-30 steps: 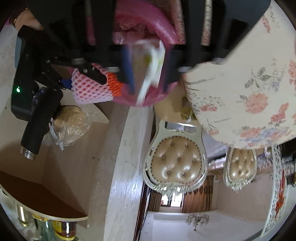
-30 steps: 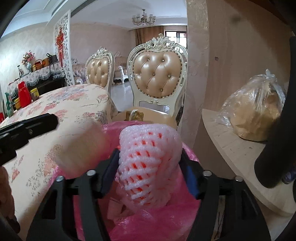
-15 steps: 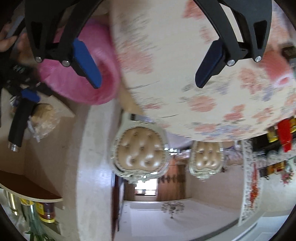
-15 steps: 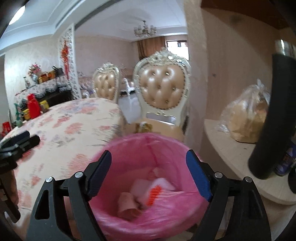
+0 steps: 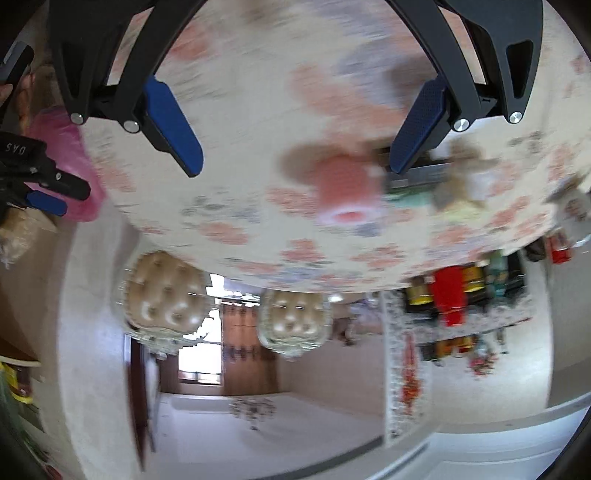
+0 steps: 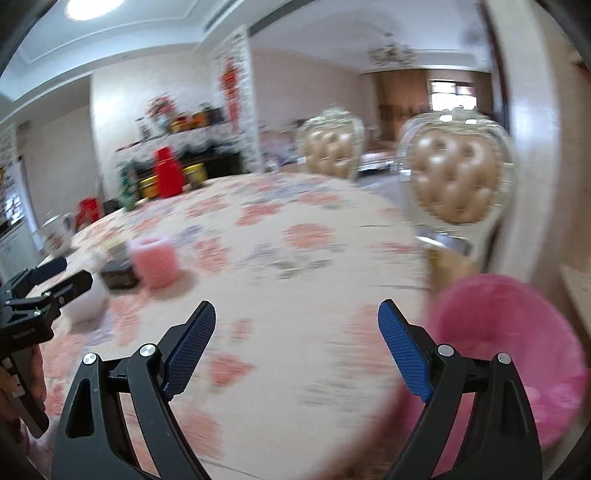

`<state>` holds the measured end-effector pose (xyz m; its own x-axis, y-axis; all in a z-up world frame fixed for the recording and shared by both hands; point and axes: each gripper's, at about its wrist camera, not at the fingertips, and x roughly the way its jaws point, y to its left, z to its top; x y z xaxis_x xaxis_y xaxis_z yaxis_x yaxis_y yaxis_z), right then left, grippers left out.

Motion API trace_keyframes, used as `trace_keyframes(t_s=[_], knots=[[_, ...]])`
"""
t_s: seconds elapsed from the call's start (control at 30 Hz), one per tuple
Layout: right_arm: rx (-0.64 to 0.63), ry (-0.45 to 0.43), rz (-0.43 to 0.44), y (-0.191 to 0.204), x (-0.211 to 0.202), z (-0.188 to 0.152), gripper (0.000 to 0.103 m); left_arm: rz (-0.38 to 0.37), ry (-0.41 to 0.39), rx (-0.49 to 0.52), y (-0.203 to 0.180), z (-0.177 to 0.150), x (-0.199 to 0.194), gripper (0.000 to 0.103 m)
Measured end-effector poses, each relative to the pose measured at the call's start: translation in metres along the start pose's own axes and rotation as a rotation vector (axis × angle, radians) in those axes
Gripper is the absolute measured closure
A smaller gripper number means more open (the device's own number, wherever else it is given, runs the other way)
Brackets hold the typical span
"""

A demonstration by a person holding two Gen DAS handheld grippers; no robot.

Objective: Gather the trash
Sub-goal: 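Move both grippers back over the table items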

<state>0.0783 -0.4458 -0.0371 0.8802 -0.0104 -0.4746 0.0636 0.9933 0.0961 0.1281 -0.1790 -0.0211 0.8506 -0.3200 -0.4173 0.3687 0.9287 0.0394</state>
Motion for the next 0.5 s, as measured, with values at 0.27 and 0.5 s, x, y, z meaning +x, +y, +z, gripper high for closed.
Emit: trace_keyframes(t_s=[0.27,0.5], knots=[[-0.093,0.044,0.175,0.102,0.044,0.009,0.018,0.176,0.082,-0.023,0.116,-0.021,-0.019,0.005],[-0.129,0.078,0.238,0.159,0.070,0.014,0.018,0.105,0.236,-0.052,0.160,-0.027,0.025,0.005]])
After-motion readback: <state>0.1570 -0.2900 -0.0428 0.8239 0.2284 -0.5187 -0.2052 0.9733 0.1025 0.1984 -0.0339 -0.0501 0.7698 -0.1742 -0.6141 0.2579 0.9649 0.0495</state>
